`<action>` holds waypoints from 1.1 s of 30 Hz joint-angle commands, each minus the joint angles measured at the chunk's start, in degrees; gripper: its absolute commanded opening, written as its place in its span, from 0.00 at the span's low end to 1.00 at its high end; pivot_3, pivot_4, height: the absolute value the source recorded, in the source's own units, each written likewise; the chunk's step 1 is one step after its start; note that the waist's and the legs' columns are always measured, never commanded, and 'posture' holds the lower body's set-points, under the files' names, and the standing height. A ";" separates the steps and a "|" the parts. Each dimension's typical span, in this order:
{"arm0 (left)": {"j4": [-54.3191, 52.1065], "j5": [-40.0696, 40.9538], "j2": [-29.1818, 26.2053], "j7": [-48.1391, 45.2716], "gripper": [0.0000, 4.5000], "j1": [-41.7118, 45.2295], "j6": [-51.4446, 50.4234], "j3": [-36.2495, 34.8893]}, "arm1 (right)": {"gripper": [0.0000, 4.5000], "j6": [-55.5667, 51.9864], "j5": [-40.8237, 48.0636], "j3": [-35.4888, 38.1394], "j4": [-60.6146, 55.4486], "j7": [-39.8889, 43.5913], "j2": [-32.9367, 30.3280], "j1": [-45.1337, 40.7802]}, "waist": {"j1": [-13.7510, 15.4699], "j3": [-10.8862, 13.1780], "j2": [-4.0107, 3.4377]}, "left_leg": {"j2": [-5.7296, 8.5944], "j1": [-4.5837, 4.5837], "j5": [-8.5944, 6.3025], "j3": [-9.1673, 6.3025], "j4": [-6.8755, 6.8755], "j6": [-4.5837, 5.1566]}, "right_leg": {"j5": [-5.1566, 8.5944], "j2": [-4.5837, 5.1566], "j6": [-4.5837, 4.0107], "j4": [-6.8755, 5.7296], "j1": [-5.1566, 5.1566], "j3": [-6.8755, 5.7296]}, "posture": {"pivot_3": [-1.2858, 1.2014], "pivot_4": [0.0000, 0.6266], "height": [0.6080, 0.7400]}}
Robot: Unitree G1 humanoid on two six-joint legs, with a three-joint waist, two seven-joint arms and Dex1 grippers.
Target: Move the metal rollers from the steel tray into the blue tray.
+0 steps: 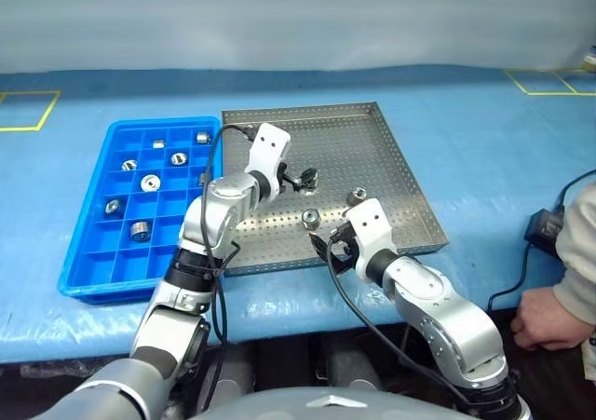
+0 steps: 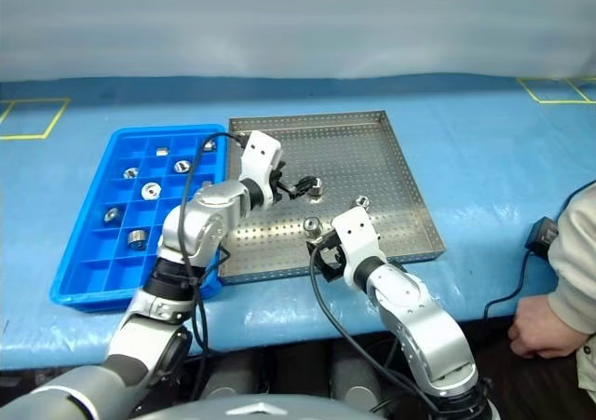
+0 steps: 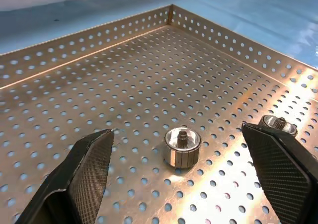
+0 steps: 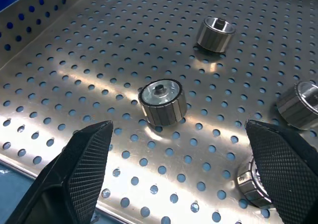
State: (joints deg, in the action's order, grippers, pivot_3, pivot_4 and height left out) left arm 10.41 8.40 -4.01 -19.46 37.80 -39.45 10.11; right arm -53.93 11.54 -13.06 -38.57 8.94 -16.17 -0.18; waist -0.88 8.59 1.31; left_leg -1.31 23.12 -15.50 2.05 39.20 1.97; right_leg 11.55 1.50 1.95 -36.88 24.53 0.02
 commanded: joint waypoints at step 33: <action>2.93 -5.01 5.45 11.66 0.38 3.74 8.51 -9.50 | 1.00 1.66 -1.00 -2.11 -0.09 1.48 3.68 -2.87 | -2.15 0.01 -0.02 | -0.24 0.13 -0.04 0.02 -0.04 0.06 | -0.39 0.04 0.14 -0.01 0.16 0.06 | 0.53 0.24 1.00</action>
State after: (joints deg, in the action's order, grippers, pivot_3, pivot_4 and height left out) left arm 22.03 2.67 1.77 -9.20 41.95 -30.67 1.93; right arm -53.66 9.71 -14.73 -38.06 9.58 -12.79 -1.97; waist -3.03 8.60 1.29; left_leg -1.56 23.24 -15.54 2.07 39.14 2.03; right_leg 11.16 1.54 2.09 -36.88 24.70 0.09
